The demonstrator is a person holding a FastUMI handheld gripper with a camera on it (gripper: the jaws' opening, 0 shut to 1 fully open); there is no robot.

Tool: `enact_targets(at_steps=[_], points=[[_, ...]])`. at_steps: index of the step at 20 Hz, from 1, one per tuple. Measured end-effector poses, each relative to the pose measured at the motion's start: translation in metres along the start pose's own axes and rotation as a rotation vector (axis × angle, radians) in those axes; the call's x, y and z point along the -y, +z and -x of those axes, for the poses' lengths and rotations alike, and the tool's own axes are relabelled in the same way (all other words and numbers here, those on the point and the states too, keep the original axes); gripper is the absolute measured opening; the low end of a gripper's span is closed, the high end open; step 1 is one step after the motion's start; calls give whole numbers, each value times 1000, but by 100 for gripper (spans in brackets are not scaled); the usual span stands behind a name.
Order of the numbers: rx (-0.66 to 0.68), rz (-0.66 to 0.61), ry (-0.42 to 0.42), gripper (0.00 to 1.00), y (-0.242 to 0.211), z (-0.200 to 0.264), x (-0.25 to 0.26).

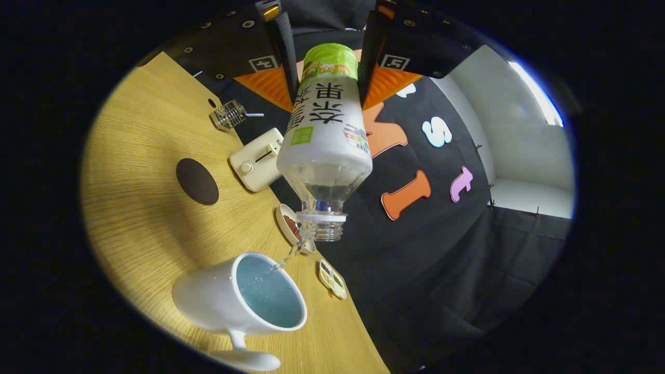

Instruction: Take the bottle from table, then pour the juice into the cup, finally place the bottle on the coaster

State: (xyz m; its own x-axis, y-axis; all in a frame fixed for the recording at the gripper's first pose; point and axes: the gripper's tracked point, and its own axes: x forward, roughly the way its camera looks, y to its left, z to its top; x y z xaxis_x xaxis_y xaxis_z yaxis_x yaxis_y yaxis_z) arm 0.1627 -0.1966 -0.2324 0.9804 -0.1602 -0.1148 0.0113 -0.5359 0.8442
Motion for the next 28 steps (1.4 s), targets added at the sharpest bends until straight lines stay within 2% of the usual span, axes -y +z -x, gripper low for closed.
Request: enact_targets(at_steps=[16, 25, 28], points=[[63, -146, 55, 56, 16, -1, -23], [62, -125, 52, 56, 16, 0, -20], [65, -84, 24, 56, 16, 1, -12]])
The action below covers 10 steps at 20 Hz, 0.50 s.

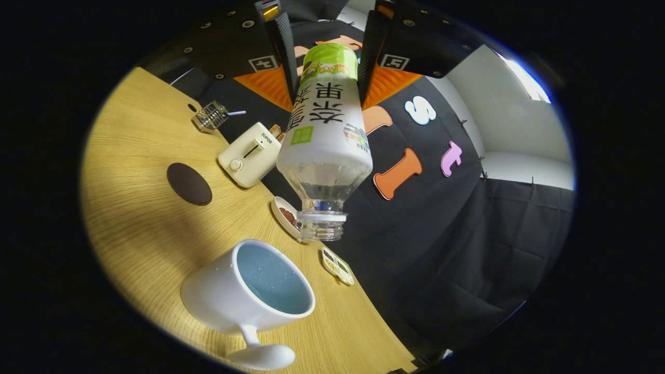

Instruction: Take the bottle from table, then pour the juice into the cup, finally place the bottle on the coaster

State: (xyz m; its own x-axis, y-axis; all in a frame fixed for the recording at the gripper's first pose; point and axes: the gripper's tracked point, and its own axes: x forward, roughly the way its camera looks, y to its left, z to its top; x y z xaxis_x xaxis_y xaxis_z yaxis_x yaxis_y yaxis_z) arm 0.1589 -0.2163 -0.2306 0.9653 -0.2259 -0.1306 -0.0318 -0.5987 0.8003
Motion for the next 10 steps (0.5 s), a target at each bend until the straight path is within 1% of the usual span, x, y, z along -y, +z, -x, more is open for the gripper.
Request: enact_targets(at_steps=[2, 5, 8, 10], points=[[-7, 44, -20, 56, -1, -1, 6], [-17, 191, -61, 56, 3, 4, 27], [-37, 384, -85, 56, 9, 8, 45], [-66, 572, -105, 56, 17, 15, 55]])
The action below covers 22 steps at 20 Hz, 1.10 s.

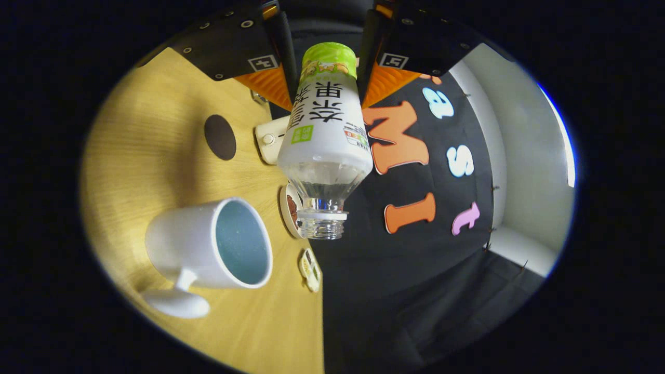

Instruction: Take the bottle from table, then pour the juice into the cup, finally place the bottle on the coaster

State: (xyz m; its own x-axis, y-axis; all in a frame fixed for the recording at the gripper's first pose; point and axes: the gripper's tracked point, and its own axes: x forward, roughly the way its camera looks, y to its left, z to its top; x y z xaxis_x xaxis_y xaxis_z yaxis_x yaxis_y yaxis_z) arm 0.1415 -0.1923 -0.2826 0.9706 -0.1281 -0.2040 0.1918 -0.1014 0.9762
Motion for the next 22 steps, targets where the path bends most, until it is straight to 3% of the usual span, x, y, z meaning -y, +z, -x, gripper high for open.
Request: enact_targets(at_steps=[3, 6, 9, 15, 22], points=[[-32, 298, -27, 56, 6, 11, 13], [-34, 506, -16, 56, 10, -1, -4], [-39, 738, -114, 56, 18, -5, 17], [-28, 1057, -143, 56, 22, -26, 9], [-40, 1434, -114, 56, -6, -65, -2]])
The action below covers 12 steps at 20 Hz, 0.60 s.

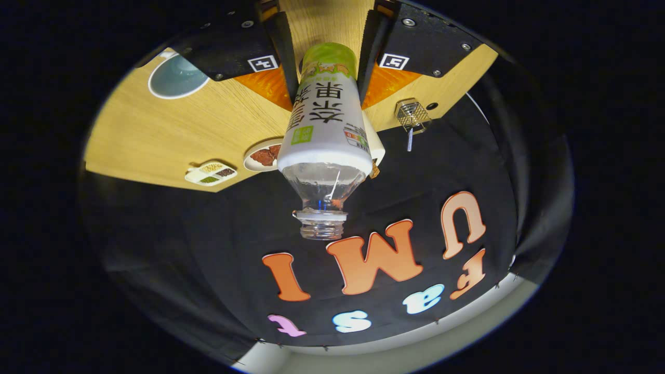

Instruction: Take the bottle from table, then pour the juice into the cup, finally place the bottle on the coaster

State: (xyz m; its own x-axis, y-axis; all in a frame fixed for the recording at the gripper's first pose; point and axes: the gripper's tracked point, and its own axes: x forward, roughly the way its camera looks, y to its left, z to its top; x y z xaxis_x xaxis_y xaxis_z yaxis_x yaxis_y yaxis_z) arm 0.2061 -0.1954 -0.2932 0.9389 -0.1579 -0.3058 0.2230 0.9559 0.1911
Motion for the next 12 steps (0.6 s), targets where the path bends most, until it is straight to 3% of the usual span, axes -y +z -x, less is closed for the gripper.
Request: enact_targets(at_steps=[5, 12], points=[[-6, 218, 14, 56, -11, -29, -21], [-68, 328, 29, 56, -50, -63, -32]])
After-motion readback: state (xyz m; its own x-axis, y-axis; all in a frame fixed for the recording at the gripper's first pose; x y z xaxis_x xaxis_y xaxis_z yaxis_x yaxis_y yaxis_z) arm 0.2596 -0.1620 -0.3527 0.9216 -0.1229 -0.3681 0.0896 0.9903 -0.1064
